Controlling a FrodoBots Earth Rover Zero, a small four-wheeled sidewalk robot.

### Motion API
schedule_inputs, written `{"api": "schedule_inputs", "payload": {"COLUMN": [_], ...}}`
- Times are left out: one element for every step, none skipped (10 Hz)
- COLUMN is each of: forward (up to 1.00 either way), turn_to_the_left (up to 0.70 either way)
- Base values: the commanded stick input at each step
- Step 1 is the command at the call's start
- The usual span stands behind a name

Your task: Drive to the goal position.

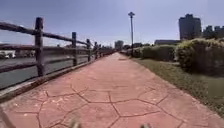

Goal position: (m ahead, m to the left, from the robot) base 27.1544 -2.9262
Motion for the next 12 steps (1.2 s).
{"api": "schedule_inputs", "payload": {"forward": [0.85, 0.85, 0.85, 0.85, 0.85, 0.85, 0.85, 0.85, 0.85, 0.85, 0.85, 0.85], "turn_to_the_left": [0.0, 0.0, 0.0, 0.0, 0.0, 0.0, 0.0, 0.0, 0.0, 0.0, 0.0, 0.0]}}
